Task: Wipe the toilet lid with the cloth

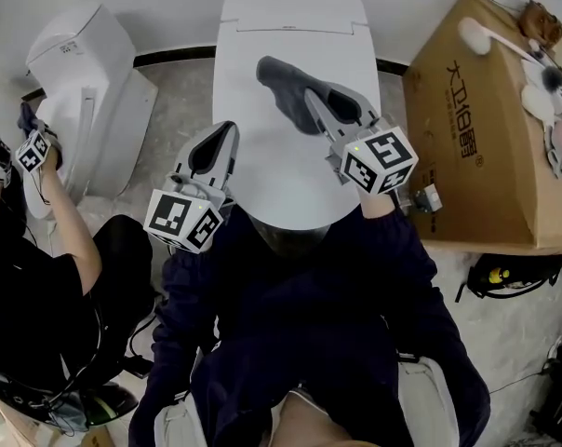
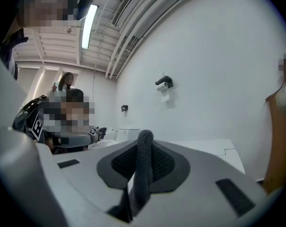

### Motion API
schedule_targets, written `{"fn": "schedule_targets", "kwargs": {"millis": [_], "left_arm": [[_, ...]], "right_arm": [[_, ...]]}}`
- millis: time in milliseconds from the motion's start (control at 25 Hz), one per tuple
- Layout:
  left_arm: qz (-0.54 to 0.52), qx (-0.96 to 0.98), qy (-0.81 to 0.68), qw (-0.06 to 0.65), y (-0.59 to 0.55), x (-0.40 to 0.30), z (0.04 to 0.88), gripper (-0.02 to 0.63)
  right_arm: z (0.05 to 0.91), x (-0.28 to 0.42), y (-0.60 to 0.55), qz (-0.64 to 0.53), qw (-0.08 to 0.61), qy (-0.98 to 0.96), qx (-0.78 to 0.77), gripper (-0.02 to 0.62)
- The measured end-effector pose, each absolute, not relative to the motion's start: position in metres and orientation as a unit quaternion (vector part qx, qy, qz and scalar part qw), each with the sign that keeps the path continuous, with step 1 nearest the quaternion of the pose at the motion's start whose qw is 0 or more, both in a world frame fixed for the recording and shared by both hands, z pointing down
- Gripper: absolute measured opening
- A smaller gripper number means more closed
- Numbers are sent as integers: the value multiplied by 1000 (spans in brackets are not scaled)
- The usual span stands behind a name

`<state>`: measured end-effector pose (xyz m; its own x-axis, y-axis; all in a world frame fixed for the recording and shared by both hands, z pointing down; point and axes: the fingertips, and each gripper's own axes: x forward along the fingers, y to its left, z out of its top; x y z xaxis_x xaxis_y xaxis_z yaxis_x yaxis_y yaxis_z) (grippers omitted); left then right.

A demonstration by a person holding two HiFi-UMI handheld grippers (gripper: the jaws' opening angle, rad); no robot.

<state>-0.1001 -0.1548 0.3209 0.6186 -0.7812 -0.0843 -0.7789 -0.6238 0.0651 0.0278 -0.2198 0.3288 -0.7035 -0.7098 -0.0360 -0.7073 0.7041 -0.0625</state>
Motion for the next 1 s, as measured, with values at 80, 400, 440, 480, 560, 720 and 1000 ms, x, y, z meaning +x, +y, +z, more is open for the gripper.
{"fn": "schedule_targets", "kwargs": {"millis": [80, 400, 440, 480, 560, 720, 1000], "left_arm": [[-51, 899, -434, 13, -155, -100, 321, 15], [-48, 899, -434, 14, -155, -99, 322, 15], [-48, 899, -435, 14, -155, -99, 322, 16], [-48, 899, -435, 14, -155, -99, 322, 15], [-49, 899, -435, 14, -156, -99, 322, 15], [-50, 900, -434, 12, -155, -98, 321, 15], [-48, 899, -435, 12, -155, -99, 321, 15]], "right_arm": [[329, 28, -220, -23, 31, 922, -384, 58], [329, 26, -221, -16, 31, 920, -390, 58], [330, 26, -221, -15, 31, 920, -390, 58], [330, 26, -220, -14, 30, 920, -391, 58], [330, 26, -220, -11, 29, 920, -391, 58], [331, 26, -219, -9, 27, 920, -392, 58], [333, 26, -219, -8, 26, 918, -397, 58]]}}
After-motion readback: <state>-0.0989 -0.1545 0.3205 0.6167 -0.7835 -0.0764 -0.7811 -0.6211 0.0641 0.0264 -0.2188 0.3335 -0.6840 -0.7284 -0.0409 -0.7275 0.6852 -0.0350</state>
